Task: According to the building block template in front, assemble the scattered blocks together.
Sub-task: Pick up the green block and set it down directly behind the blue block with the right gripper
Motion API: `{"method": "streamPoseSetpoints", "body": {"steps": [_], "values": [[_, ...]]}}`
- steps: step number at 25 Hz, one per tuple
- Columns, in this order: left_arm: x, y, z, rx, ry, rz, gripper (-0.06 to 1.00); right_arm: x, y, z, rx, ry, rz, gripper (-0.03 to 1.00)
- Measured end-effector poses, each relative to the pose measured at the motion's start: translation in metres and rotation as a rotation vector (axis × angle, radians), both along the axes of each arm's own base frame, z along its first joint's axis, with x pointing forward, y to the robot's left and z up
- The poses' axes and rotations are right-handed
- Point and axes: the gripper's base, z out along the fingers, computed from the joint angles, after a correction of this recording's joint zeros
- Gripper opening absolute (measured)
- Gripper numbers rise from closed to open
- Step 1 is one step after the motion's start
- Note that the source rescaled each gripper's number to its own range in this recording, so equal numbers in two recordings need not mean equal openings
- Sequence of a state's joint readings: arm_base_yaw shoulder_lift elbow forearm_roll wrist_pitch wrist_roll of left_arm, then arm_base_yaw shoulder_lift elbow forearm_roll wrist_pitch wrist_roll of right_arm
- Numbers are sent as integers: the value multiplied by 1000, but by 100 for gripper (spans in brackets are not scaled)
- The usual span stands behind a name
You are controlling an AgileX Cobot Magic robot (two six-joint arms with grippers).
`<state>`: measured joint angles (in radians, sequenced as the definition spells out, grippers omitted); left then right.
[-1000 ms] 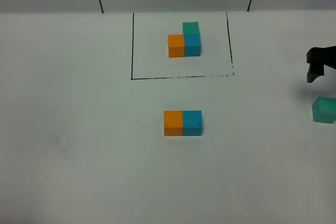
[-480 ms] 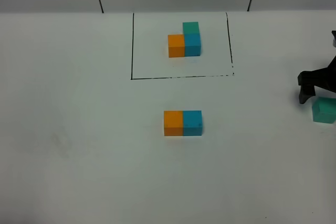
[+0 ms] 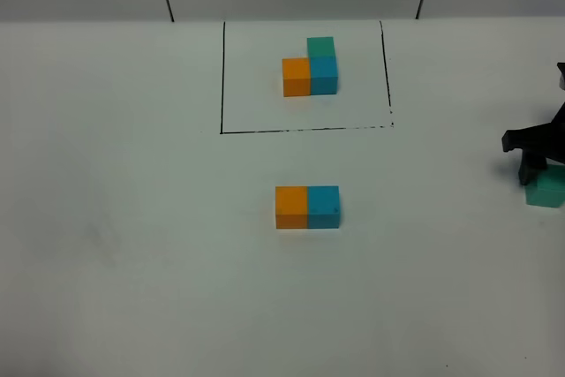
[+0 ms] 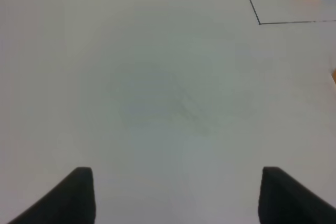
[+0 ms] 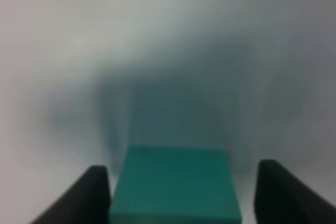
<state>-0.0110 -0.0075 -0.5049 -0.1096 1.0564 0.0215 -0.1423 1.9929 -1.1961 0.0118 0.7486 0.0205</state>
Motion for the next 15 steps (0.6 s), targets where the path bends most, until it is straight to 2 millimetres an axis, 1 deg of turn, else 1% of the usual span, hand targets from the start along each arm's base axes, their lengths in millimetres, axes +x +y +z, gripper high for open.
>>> {"method": "streamPoseSetpoints", "body": {"steps": [1, 2, 5, 6, 8, 9, 10, 12, 13, 14, 15], "values": [[0, 0, 0, 0, 0, 0, 41, 0, 0, 0, 1, 3, -1, 0], [0, 0, 0, 0, 0, 0, 41, 0, 1, 0, 3, 6, 0, 3], [0, 0, 0, 0, 0, 0, 41, -2, 6, 3, 10, 28, -10, 3], [0, 0, 0, 0, 0, 0, 41, -1, 11, 8, 12, 33, -19, 3], [0, 0, 0, 0, 0, 0, 41, 4, 26, 23, 6, 23, -38, 3], [0, 0, 0, 0, 0, 0, 41, 8, 38, 34, -1, 1, -28, 3], [0, 0, 0, 0, 0, 0, 41, 13, 56, 46, -11, -30, -7, 3], [0, 0, 0, 0, 0, 0, 41, 21, 86, 65, -35, -81, 19, 3], [0, 0, 0, 0, 0, 0, 41, 25, 105, 73, -49, -113, 38, 3], [0, 0, 0, 0, 0, 0, 41, 27, 124, 80, -58, -138, 51, 3], [0, 0, 0, 0, 0, 0, 41, 29, 139, 84, -67, -154, 55, 3]]}}
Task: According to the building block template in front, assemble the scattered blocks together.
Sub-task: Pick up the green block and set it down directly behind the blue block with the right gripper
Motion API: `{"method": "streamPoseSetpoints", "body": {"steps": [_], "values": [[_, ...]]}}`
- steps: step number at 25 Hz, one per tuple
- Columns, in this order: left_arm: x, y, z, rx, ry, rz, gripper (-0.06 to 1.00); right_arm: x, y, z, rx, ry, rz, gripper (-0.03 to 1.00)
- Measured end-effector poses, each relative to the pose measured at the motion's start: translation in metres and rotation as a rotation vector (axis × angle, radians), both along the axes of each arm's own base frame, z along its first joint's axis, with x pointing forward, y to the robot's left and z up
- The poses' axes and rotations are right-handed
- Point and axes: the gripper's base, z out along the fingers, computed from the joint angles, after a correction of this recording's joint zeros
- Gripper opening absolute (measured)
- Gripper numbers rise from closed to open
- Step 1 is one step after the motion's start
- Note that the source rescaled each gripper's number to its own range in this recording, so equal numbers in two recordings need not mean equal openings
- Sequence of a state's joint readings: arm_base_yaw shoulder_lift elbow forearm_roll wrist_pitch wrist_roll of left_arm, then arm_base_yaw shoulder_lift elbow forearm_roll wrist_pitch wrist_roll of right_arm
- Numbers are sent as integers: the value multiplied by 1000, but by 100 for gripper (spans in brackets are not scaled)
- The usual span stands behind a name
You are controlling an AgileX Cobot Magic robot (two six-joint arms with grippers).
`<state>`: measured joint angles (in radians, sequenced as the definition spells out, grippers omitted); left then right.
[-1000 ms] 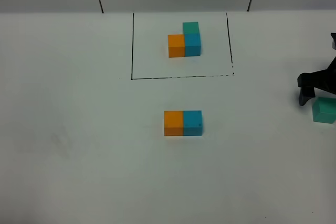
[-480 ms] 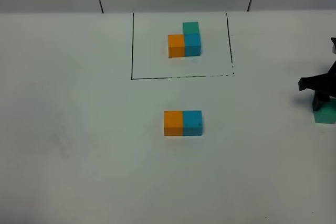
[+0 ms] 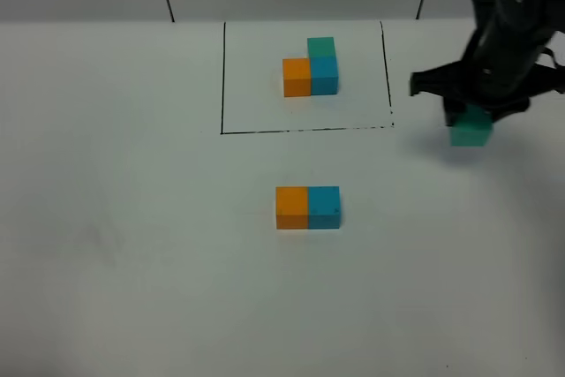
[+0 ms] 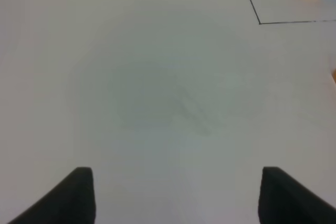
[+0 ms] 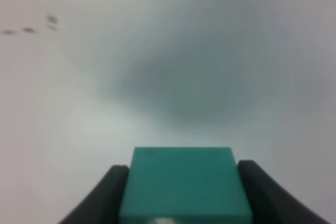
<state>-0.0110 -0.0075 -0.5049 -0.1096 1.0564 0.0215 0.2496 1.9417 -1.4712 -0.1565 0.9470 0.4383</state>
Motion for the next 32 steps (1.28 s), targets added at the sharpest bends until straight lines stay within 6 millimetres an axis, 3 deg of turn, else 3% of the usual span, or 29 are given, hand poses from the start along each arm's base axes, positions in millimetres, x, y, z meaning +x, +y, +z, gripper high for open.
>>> {"method": "streamPoseSetpoints", "body": {"steps": [2, 6, 11, 20, 32], "values": [[0, 0, 0, 0, 0, 0, 41, 5, 34, 3, -7, -23, 32, 3], [0, 0, 0, 0, 0, 0, 41, 12, 77, -14, -17, 9, 83, 3], [0, 0, 0, 0, 0, 0, 41, 17, 115, -37, -22, 44, 136, 3], [0, 0, 0, 0, 0, 0, 41, 24, 128, -43, 47, 43, 92, 3], [0, 0, 0, 0, 0, 0, 41, 21, 143, -78, 60, 100, 87, 3]]}}
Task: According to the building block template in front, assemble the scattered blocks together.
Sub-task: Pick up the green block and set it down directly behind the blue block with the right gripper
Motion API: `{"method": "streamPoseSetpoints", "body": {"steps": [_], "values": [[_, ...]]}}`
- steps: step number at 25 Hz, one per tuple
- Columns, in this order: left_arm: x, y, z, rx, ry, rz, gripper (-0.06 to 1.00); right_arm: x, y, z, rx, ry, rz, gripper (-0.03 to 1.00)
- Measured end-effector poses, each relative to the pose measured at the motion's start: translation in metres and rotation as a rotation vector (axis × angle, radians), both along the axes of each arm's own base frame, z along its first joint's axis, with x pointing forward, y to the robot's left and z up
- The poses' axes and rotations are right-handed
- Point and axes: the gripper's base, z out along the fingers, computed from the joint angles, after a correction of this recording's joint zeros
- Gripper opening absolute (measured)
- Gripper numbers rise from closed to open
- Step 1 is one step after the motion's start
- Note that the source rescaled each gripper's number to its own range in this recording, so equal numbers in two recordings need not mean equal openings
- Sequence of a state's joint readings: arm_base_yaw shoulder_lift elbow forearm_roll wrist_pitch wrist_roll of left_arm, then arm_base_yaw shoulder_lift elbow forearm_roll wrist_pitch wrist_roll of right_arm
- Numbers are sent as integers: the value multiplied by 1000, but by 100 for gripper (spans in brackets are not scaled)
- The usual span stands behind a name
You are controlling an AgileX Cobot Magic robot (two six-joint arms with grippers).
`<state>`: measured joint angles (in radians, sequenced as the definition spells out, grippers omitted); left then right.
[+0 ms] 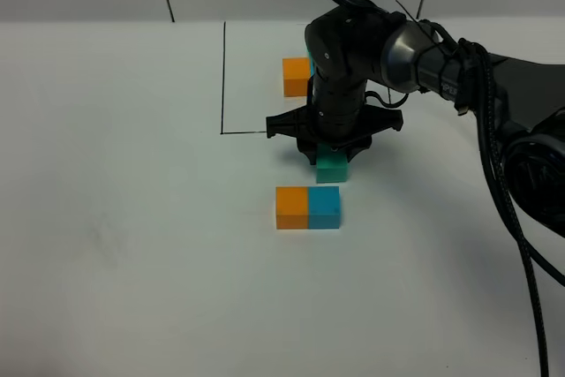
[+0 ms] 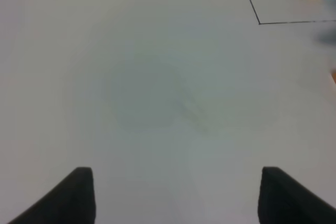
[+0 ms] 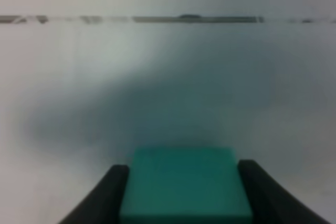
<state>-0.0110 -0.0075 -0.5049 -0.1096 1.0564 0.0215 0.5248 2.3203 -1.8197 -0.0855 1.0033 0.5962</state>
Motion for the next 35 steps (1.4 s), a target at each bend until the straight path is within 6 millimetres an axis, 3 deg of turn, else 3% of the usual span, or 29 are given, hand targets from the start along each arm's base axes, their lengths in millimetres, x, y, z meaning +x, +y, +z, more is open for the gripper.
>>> {"method": "streamPoseSetpoints", "body": {"steps": [35], "values": [[0, 0, 0, 1, 0, 0, 41, -6, 10, -5, 5, 20, -55, 3]]}}
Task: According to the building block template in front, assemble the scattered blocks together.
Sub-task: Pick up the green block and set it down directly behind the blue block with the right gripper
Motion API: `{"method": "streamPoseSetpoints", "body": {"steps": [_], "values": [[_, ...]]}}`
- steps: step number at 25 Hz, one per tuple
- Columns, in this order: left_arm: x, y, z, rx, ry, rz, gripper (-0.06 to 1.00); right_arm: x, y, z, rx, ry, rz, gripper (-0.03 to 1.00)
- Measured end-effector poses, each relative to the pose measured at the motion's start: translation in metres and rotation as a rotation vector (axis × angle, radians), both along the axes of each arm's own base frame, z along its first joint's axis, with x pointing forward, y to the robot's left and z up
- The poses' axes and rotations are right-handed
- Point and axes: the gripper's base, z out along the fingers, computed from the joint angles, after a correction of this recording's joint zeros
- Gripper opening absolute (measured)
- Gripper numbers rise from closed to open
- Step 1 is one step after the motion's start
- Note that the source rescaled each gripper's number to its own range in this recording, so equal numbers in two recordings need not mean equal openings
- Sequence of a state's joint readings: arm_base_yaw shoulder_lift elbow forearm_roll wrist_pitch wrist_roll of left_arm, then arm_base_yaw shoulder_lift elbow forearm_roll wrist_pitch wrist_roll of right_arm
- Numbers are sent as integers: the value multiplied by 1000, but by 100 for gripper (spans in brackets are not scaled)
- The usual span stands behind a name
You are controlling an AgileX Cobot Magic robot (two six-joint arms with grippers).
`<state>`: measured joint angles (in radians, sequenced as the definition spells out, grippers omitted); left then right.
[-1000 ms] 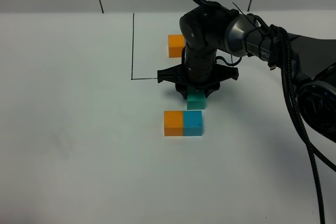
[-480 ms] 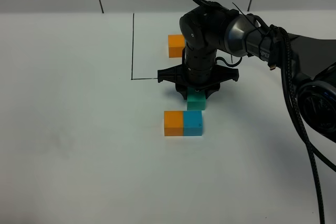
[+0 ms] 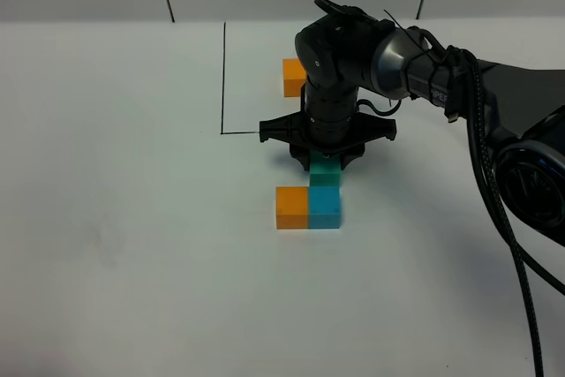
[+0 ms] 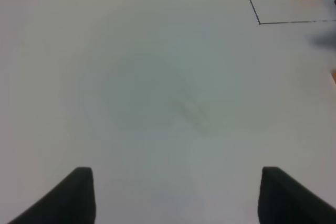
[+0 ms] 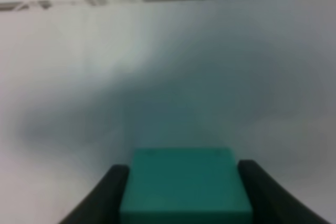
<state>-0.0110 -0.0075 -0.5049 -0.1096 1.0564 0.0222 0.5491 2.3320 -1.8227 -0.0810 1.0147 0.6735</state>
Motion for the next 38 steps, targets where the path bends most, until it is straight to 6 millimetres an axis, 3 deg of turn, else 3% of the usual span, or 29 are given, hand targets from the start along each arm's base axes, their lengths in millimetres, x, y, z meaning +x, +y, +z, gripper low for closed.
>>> {"method": "streamPoseSetpoints", "body": {"steps": [38], "values": [[0, 0, 0, -1, 0, 0, 41, -11, 5, -1, -31, 67, -1, 3]]}}
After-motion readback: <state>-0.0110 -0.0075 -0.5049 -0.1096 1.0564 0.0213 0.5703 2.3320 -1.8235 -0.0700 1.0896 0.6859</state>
